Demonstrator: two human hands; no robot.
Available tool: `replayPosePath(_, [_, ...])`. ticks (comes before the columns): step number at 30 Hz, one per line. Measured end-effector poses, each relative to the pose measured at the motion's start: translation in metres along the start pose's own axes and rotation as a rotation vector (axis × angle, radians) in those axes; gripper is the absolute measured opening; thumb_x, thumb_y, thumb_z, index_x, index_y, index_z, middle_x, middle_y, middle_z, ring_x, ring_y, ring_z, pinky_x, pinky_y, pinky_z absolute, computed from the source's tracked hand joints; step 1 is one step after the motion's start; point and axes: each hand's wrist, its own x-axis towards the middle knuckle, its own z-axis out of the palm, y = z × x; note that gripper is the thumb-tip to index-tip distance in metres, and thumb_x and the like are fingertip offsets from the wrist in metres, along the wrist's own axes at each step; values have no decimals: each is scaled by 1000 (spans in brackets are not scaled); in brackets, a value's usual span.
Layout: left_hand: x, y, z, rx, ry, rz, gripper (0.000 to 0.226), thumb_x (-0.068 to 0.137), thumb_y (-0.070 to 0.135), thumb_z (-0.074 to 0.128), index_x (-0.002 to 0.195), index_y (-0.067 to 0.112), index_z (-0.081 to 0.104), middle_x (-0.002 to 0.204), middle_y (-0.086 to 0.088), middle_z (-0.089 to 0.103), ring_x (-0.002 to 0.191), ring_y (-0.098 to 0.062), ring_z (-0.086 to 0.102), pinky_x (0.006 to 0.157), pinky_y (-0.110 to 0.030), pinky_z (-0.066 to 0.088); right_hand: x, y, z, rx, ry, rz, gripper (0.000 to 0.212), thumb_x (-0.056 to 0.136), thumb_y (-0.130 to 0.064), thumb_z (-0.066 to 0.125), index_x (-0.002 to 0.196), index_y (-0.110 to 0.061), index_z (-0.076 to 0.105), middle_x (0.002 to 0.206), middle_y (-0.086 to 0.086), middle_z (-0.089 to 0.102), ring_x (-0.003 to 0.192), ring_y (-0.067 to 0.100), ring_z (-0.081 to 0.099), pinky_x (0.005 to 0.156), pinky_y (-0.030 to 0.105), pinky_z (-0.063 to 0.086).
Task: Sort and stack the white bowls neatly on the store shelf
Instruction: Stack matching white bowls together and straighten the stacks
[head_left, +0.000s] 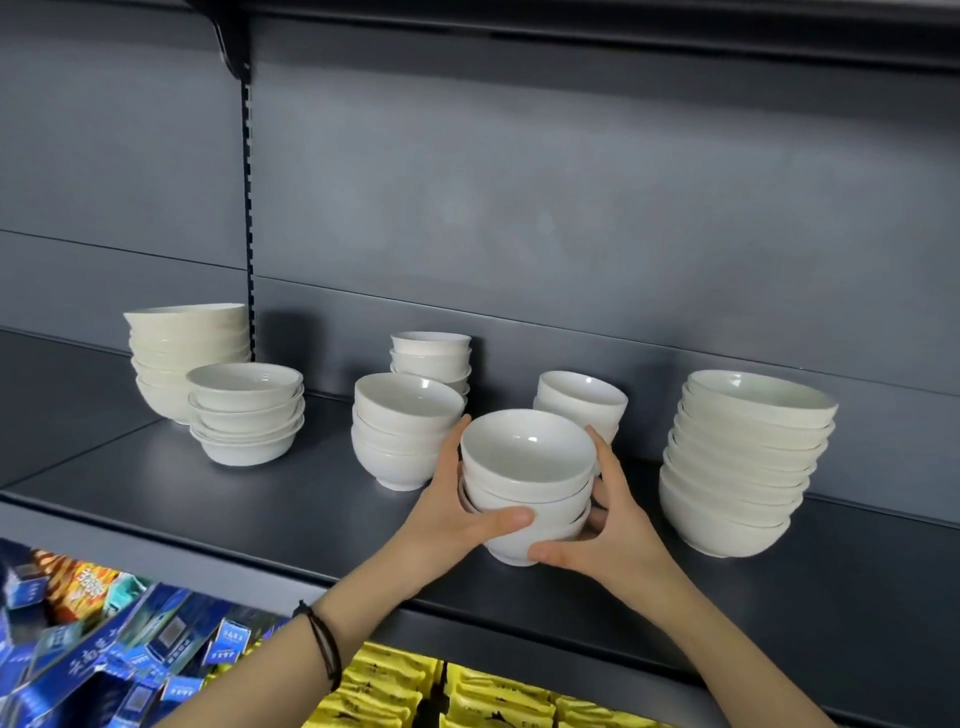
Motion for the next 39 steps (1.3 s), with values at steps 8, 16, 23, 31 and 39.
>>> replayPosePath(8, [-40, 18, -77, 63, 70, 38, 98, 55, 44, 85, 135, 52, 29, 128, 22, 58, 122, -2, 53, 99, -27, 47, -2, -43, 75, 22, 15, -10, 125, 48, -37, 93, 147, -50, 17, 136, -25, 51, 127, 4, 50, 101, 34, 50])
replayPosePath(16, [-98, 39, -199, 151, 144, 51, 108, 45, 61, 86, 135, 57, 26, 127, 25, 58, 121, -1, 54, 101, -30, 47, 11, -93, 198, 85, -26, -45, 122, 51, -29, 94, 145, -51, 20, 133, -21, 56, 125, 7, 53, 99, 39, 52])
replayPosePath(23, [-134, 55, -305, 193, 202, 53, 115, 46, 55, 88, 144, 43, 27, 130, 16, 59, 121, -6, 55, 101, -37, 47, 45, -125, 302, 161, -85, -65, 122, 49, -28, 94, 140, -62, 21, 134, -23, 56, 127, 7, 53, 102, 40, 49])
replayPosePath(31, [-143, 54, -395, 174, 291, 29, 96, 46, 44, 84, 122, 60, 28, 116, 29, 62, 109, 9, 57, 79, -8, 48, 99, -145, 388, 203, -183, -99, 111, 56, -10, 91, 129, -66, 28, 136, -16, 54, 127, 5, 51, 106, 43, 46])
replayPosePath(39, [-116, 25, -480, 199, 312, 19, 106, 52, 34, 86, 138, 41, 23, 126, 16, 56, 110, 11, 55, 81, -5, 45, 177, -133, 457, 195, -270, -130, 104, 53, -21, 91, 118, -75, 30, 136, -22, 50, 128, 4, 49, 104, 38, 48])
